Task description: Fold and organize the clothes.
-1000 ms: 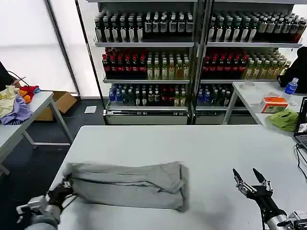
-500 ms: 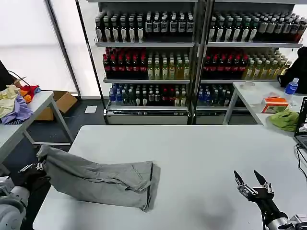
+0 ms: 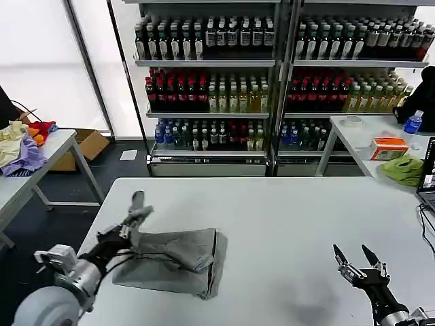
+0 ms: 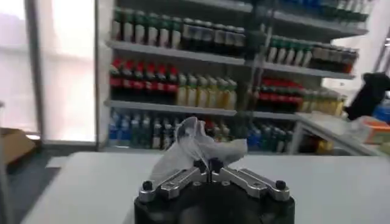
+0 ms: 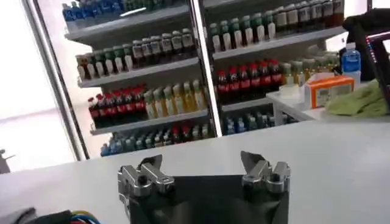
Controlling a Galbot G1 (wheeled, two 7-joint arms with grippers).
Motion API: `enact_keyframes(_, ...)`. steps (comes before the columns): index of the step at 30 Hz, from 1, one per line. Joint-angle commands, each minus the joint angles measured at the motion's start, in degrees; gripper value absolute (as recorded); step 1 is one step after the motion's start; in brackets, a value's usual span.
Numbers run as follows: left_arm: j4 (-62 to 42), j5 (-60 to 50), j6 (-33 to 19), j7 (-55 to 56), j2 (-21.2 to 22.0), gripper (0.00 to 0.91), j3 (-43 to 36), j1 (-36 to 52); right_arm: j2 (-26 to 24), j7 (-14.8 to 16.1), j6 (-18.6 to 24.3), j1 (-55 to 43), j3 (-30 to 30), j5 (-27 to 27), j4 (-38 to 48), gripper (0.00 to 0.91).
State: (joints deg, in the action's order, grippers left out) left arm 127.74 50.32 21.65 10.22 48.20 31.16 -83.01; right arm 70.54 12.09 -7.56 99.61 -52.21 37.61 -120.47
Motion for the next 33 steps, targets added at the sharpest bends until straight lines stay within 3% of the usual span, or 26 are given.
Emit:
enact_keyframes(1,-1.0,-3.7,-1.2,0.4,1.9,0.010,-22.3,4.5,0.4,0.0,0.1,0.2,-0.1,0.1,0.0,0.907)
enact_keyframes(4,-6.7,-6.0,-1.9,-0.5,3.6,0.010,-25.6,7.0,0.6,0.1,0.1,0.6,0.0,0.0,-0.1,0.907)
enact_keyframes(5,-8.1,-6.2,-1.8,-1.0,4.9,0.071,-26.8,8.2,0.7,0.1,0.1,0.8,0.0,0.0,-0.1,0.907)
enact_keyframes(6,-9.9,-6.5,-1.7,-0.9,5.7,0.302,-28.3,9.0,0.7,0.1,0.1,0.9,0.0,0.0,-0.2,0.907)
enact_keyframes(7,-10.1,-6.7,-1.6,-0.9,5.9,0.867,-28.7,9.4,0.8,0.1,0.2,1.0,-0.1,0.0,-0.3,0.907)
enact_keyframes(8,-12.0,-7.0,-1.3,-1.4,7.3,0.907,-29.5,10.4,0.8,0.1,0.1,1.1,-0.1,-0.1,-0.4,0.907)
enact_keyframes(14,-14.1,-8.6,-1.3,-1.5,10.5,0.907,-30.0,11.5,0.8,0.0,0.1,1.1,-0.3,-0.1,-0.7,0.907)
enact_keyframes(20,-6.5,-7.3,-0.5,-1.5,7.9,0.907,-24.8,8.4,0.6,-0.2,-0.1,0.3,0.1,-0.1,-0.4,0.907)
enact_keyframes(27,5.1,-0.5,2.8,0.9,4.3,0.907,-9.1,5.0,0.5,-0.2,0.0,-0.4,0.9,-0.1,0.0,0.907)
enact_keyframes(33,-2.4,-4.2,3.7,3.9,4.7,0.907,2.6,4.7,0.4,-0.2,0.3,-0.4,2.0,-0.5,0.6,0.907)
